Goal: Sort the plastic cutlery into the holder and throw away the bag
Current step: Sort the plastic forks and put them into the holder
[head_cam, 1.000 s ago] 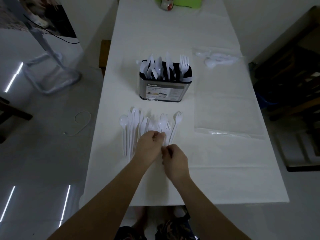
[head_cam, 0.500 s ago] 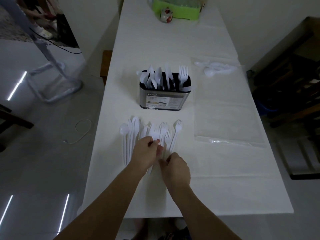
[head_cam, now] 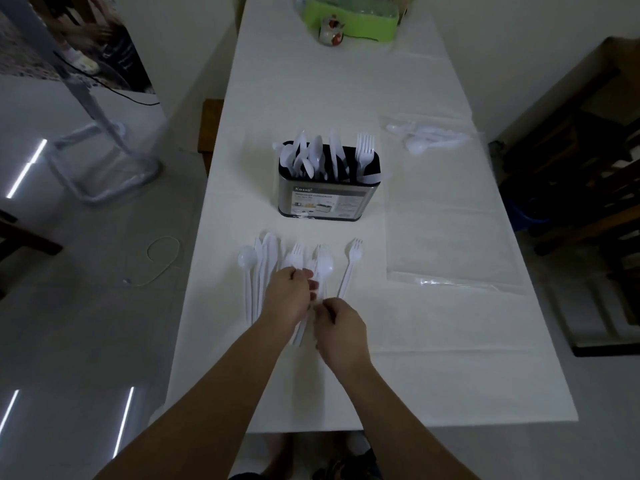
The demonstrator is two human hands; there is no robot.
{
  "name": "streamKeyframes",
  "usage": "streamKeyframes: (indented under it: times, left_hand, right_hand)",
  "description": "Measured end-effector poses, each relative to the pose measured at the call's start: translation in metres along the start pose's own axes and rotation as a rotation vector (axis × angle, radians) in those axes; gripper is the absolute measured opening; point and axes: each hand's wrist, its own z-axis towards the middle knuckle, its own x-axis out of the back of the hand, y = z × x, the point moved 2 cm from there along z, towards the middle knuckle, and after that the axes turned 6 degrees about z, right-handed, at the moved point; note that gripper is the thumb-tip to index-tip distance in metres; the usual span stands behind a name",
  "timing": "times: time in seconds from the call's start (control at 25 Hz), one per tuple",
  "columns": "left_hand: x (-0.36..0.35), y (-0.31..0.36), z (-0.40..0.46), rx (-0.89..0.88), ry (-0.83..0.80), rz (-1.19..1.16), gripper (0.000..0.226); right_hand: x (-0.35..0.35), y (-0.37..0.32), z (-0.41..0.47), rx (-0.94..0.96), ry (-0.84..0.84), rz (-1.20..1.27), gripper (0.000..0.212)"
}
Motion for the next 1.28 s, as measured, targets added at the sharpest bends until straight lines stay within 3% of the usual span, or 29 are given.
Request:
streamKeyframes:
  times: [0.16, 0.24, 0.48, 0.64, 0.76, 0.84, 1.04, 1.28]
  left_hand:
    - [-0.004, 0.005, -0.004, 0.023, -0.086, -0.108, 0.028]
    - [-0.002, 0.005, -0.006, -0.057, -0.074, 0.014, 0.028]
    - [0.010, -0.004, -0.003, -0.021, -0.035, -0.066, 0.029]
    - [0.020, -0.012, -0.004, -0.010, 0.021, -0.003, 0.036]
    - [0.021, -0.016, -0.003, 0.021, -0.023, -0.027, 0.031]
    - [0.020, -0.017, -0.002, 0.029, -0.068, -0.095, 0.027]
    - [0.015, -0.013, -0.003, 0.031, -0.050, -0.200, 0.025]
    - [0.007, -0.012, -0.001, 0.058, -0.076, -0.321, 0.028]
  right_hand:
    - [-0.008, 0.000, 0.001, -0.033, -0.107, 0.028, 0.029]
    - [-0.005, -0.003, 0.002, -0.017, -0.120, -0.002, 0.033]
    - [0.019, -0.008, 0.035, -0.056, 0.189, -0.277, 0.040]
    - [0.018, -0.003, 0.048, -0.150, 0.177, -0.334, 0.036]
    - [0.024, -0.004, 0.053, -0.170, 0.155, -0.364, 0.015]
    - [0.027, -0.004, 0.051, -0.153, 0.135, -0.297, 0.011]
    - [0.014, -0.011, 0.013, -0.031, -0.070, 0.191, 0.017]
    - [0.000, -0.013, -0.002, -0.007, -0.175, 0.177, 0.019]
